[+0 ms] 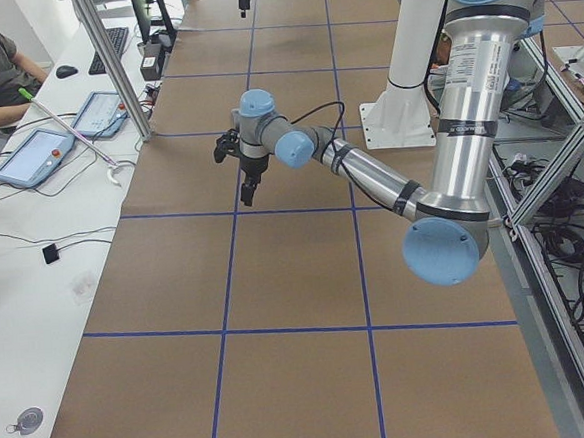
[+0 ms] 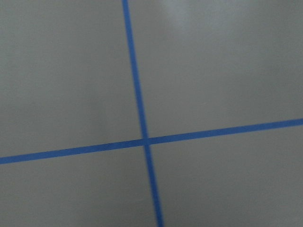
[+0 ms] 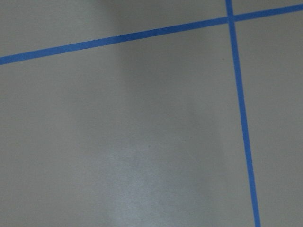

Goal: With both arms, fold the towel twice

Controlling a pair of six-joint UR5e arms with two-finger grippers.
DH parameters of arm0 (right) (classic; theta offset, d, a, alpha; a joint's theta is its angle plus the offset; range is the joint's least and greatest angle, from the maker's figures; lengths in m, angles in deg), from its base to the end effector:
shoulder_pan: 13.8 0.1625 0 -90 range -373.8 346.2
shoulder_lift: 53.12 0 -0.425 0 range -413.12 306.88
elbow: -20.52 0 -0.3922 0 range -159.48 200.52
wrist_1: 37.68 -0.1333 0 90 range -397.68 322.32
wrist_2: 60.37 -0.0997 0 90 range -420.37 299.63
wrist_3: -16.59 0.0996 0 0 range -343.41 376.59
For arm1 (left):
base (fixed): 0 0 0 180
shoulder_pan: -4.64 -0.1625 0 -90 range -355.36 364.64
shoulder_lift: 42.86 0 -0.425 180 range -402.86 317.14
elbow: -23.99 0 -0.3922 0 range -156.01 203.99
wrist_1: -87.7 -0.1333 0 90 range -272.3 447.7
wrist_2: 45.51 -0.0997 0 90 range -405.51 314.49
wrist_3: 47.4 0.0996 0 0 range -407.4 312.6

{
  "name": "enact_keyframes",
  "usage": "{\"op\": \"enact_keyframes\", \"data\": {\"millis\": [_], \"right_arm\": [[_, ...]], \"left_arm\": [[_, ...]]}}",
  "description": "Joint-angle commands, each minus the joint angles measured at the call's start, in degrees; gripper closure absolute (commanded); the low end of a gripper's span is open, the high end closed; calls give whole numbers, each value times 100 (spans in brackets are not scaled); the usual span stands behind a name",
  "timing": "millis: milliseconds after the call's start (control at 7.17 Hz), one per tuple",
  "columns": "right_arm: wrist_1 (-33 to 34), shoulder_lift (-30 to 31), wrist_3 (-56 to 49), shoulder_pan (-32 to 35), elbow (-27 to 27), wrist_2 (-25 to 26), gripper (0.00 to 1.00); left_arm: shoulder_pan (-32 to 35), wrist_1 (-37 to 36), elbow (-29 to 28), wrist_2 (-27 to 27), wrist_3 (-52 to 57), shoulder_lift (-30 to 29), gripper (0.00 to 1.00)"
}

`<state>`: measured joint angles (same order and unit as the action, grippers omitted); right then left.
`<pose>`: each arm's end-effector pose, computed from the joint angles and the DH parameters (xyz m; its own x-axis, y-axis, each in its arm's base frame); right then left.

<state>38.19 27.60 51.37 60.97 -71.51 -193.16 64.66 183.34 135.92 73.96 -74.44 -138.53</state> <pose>-0.0876 -0.5716 0.5282 0.6539 0.1074 0.7489 -0.1653 0.9862 0.0029 0.1871 -0.4930 0.4216 0.7417 0.2662 -0.6157 -0.0907 0.9492 0.3012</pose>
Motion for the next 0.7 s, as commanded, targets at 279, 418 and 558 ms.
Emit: {"op": "enact_keyframes", "data": {"millis": [279,418,558], "right_arm": [[399,321,-1753,791,352,-623,0],[646,303,-1999,828,326,-625,0],[779,303,-2150,863,317,-625,0]], "left_arm": [[2299,-159,-1485,2280,2837,479,0],[2513,-168,-1551,2222,2940,479,0],[2576,-194,-1612,2221,2932,531,0]]}}
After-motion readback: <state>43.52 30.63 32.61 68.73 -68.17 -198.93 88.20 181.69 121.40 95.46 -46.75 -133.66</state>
